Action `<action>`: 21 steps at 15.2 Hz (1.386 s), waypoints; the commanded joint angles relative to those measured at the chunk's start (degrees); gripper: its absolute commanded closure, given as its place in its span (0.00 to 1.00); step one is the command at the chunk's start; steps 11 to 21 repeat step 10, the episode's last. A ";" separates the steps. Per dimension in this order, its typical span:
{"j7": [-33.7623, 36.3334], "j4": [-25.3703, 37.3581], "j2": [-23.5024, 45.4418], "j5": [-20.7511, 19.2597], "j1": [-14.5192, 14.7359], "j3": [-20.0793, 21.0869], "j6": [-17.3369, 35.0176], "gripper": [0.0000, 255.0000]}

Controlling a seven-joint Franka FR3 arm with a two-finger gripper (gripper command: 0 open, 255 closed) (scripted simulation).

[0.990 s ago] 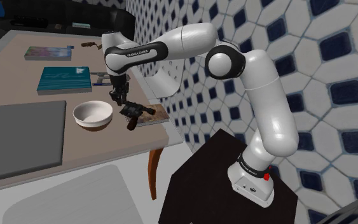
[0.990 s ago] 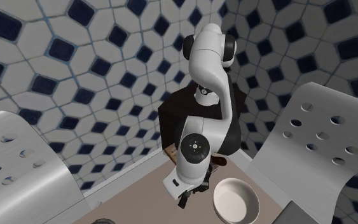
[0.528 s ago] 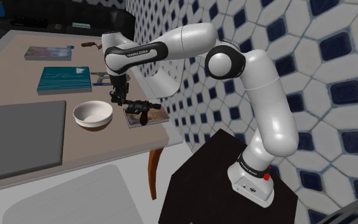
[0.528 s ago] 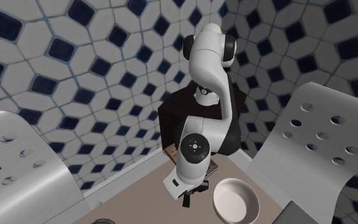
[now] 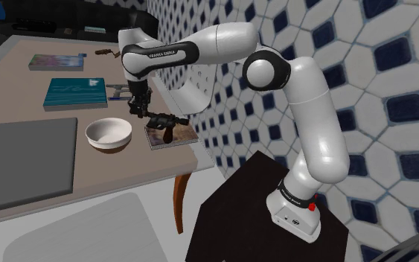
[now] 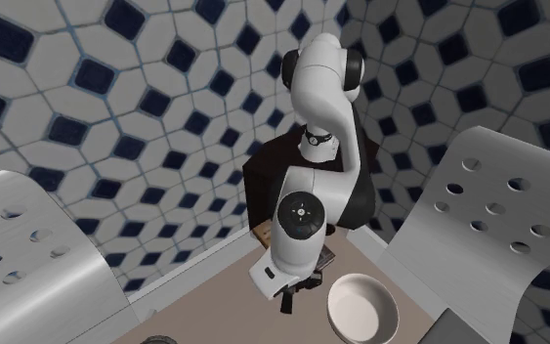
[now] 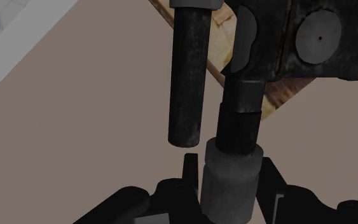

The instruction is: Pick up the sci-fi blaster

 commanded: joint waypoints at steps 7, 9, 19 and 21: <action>-0.32 4.32 -1.17 0.21 0.17 0.12 -5.47 1.00; -0.36 4.99 -1.30 0.24 0.20 0.13 -6.27 1.00; -0.36 5.02 -1.28 0.24 0.21 0.13 -6.27 1.00; -0.36 5.02 -1.28 0.24 0.21 0.13 -6.27 1.00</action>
